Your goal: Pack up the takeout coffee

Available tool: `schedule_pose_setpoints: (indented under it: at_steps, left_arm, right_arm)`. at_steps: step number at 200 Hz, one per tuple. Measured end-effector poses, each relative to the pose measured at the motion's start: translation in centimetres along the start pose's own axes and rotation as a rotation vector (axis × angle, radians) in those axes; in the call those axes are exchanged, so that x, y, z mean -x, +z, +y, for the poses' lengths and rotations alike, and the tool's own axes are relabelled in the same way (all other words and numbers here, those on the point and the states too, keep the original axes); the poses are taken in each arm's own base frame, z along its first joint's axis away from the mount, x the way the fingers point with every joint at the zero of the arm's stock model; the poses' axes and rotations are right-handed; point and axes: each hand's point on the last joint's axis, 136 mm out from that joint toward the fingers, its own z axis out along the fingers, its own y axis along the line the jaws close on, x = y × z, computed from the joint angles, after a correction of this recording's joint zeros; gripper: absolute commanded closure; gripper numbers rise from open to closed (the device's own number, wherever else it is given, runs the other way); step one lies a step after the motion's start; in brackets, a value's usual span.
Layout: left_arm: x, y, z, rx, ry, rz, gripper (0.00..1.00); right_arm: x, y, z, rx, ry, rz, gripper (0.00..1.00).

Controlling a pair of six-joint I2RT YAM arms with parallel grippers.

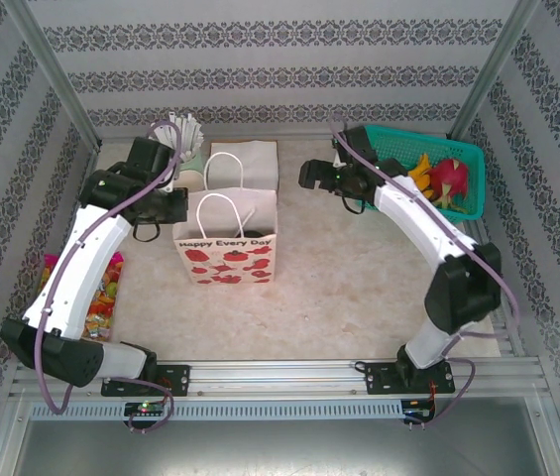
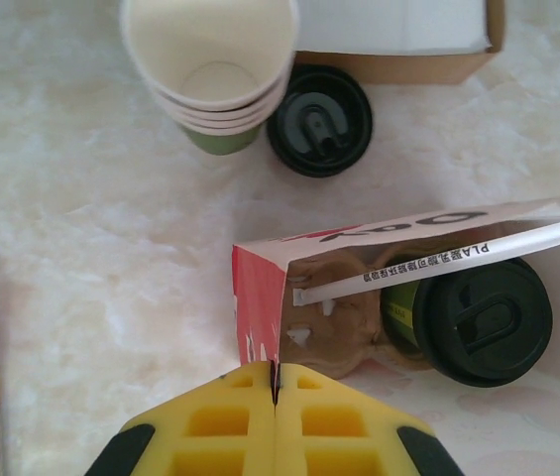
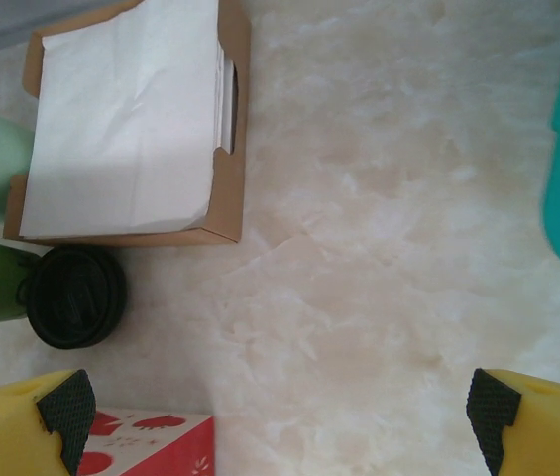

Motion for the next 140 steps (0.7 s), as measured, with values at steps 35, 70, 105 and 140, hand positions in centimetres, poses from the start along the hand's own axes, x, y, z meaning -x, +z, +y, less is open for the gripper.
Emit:
schedule_pose_setpoints:
  at_steps: [35,70,105,140]
  left_arm:
    - [-0.8,-0.4,3.5,0.065,-0.064,0.014,1.0]
    - [-1.7,-0.3,6.4,0.103,-0.101,0.031,0.98]
    - [-1.6,-0.3,7.1,0.087,-0.1,0.032,0.98]
    - [-1.2,-0.1,6.7,0.045,-0.088,0.02,0.98]
  right_arm:
    - [0.5,5.2,1.2,0.039,0.009,0.073,0.09]
    - [0.6,10.1,2.0,0.059,0.02,0.131,0.27]
    - [0.5,14.3,2.7,0.061,-0.006,0.177,0.39]
    - [-1.0,16.9,3.2,0.027,-0.033,0.217,0.53]
